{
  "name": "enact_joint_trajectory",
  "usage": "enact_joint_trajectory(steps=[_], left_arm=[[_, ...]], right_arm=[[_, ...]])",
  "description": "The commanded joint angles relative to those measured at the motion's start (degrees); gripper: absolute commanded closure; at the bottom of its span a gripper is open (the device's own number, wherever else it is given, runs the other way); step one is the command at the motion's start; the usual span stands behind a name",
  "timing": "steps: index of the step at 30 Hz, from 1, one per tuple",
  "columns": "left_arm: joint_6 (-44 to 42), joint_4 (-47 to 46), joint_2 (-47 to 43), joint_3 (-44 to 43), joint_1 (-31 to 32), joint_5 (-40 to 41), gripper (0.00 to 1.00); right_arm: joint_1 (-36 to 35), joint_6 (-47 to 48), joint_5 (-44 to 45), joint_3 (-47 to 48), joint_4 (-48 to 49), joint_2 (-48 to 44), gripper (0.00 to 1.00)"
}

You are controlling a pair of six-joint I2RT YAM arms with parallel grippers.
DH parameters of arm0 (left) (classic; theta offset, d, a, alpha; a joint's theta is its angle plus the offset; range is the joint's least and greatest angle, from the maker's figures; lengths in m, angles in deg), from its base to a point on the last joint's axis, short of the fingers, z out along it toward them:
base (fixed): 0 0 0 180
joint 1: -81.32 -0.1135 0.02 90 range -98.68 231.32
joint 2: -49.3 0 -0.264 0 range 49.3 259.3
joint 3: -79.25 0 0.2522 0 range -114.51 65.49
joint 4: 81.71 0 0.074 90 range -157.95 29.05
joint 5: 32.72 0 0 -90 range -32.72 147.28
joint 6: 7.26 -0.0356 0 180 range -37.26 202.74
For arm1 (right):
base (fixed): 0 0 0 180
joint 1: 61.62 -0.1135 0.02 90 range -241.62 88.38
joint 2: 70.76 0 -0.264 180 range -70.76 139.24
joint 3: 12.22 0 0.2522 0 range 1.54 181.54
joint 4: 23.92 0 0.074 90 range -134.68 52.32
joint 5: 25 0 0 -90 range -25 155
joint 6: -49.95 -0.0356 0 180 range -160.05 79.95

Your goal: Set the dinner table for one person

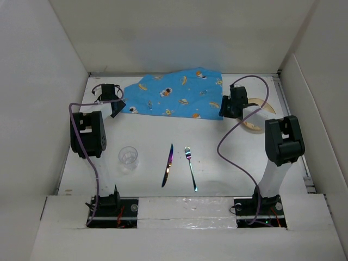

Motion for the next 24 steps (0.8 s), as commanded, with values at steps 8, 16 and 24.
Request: enact_joint_trajectory(steps=[8,16,24], left_arm=[[0.61,-0.92,1.03,0.03,0.10,-3.56,0.64],[1.05,-4.44,1.56,0.73,0.10,-4.08,0.95],[-2.11,-2.86,-4.85,2.67,0.10,1.97,1.00]], right_arm=[[1.86,0.25,-1.01,1.01,1.69,0.05,0.55],[1.86,-0.01,-1.01,-1.27,3.54,-1.97,0.57],[0.11,0.25,-0.31,0.48,1.42,-0.30,0.53]])
